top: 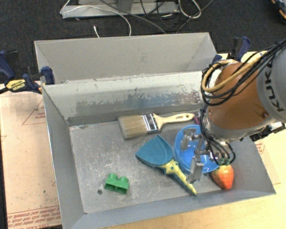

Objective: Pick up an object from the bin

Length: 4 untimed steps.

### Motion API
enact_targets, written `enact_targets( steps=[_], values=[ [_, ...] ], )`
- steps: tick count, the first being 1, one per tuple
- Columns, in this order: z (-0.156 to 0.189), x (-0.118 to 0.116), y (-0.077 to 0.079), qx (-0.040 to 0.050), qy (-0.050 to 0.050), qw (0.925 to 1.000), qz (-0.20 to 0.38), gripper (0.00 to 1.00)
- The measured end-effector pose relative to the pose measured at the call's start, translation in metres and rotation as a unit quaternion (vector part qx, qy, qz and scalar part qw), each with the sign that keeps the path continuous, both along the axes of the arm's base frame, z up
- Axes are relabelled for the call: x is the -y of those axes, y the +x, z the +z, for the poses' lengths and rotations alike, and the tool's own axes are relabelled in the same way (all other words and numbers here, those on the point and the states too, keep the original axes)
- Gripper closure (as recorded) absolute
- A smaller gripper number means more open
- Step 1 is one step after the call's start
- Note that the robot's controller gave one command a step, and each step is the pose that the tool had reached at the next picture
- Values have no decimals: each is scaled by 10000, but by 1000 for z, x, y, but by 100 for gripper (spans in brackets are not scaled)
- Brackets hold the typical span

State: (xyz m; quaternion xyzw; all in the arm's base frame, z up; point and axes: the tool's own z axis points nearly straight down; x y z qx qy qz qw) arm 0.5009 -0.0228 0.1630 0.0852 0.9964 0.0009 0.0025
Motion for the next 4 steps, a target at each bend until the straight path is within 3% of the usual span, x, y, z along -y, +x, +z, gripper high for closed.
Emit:
enact_targets(
  steps=[1, 2, 3, 4],
  values=[
    [-92, 11, 19, -73, 7, 9997, 223, 0],
    [-52, -10, 43, 75, -6, 9955, 940, 100],
    [-52, -10, 43, 75, -6, 9955, 941, 100],
    [-88, -39, 58, 90, -15, 9899, 1418, 100]
  ],
)
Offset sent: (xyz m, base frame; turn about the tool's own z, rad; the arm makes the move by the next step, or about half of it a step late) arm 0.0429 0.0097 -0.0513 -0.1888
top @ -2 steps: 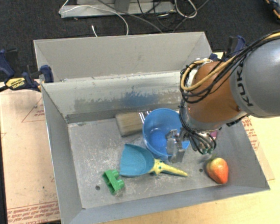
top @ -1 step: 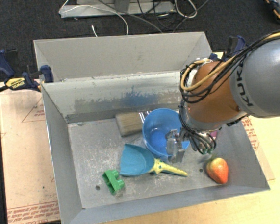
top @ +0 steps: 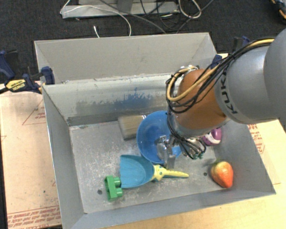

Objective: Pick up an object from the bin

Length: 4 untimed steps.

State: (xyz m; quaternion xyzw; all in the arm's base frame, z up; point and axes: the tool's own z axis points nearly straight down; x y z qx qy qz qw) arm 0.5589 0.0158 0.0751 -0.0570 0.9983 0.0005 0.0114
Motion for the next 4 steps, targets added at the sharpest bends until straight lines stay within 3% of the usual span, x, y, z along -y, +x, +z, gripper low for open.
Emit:
enact_targets(
  steps=[1, 2, 3, 4],
  values=[
    [-6, -23, 36, -10, 12, 9995, -312, 100],
    [-5, -40, -24, -28, 41, 9813, -1924, 100],
    [78, -76, 19, -6, 4, 9999, -171, 100],
    [81, -93, 19, 71, 18, 9999, -146, 100]
  ],
)
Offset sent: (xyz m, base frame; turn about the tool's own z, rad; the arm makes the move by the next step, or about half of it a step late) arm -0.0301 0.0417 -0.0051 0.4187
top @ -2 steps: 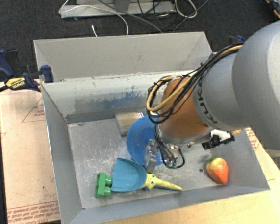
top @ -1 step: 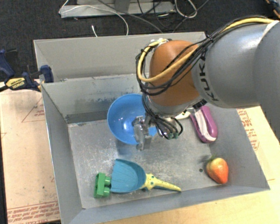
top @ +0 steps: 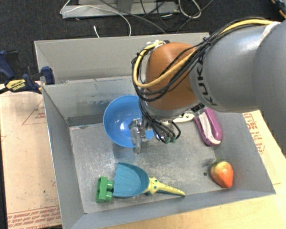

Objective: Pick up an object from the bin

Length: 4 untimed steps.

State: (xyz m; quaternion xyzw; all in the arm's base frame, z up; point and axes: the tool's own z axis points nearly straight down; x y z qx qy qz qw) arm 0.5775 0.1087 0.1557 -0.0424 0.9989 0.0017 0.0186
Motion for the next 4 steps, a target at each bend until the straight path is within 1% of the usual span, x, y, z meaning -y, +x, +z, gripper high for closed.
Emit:
enact_targets(
  steps=[1, 2, 3, 4],
  values=[
    [-34, 26, -2, -19, -56, 9883, 1527, 100],
    [-36, 2, 8, -55, 15, 9992, -393, 100],
    [-51, 5, -4, -31, 44, 9946, -1040, 100],
    [-54, -3, 0, -94, 9, 9957, -921, 100]
  ],
)
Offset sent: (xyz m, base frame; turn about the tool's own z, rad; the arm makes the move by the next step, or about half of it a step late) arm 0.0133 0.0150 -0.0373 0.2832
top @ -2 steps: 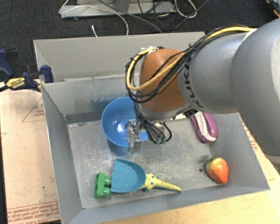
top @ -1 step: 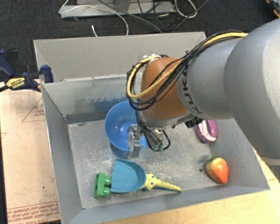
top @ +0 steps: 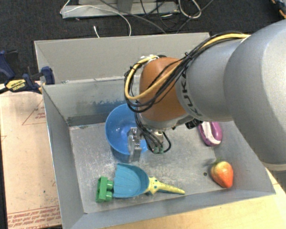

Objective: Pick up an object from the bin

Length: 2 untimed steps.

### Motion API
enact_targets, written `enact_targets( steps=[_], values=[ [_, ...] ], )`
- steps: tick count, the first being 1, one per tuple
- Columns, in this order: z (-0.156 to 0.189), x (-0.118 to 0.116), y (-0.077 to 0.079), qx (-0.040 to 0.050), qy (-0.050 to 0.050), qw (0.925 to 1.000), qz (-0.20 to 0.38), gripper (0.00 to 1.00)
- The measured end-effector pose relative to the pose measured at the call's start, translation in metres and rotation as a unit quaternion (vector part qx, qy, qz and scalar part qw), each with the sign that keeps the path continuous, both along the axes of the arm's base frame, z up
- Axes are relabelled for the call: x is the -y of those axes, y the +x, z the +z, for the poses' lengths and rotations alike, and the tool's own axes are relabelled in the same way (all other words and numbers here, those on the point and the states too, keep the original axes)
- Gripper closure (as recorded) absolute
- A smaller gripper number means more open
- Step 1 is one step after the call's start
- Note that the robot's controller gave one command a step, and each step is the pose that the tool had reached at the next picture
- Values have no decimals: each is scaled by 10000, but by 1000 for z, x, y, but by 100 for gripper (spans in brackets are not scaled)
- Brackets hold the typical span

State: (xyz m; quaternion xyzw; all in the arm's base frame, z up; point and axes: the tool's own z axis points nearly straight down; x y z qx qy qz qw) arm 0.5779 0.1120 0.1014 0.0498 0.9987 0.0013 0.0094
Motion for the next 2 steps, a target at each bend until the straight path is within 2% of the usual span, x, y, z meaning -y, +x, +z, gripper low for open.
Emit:
enact_targets(
  steps=[1, 2],
  values=[
    [-26, -7, -29, 38, 8, 9999, 158, 100],
    [53, -18, 3, 57, 14, 9994, 351, 100]
  ],
)
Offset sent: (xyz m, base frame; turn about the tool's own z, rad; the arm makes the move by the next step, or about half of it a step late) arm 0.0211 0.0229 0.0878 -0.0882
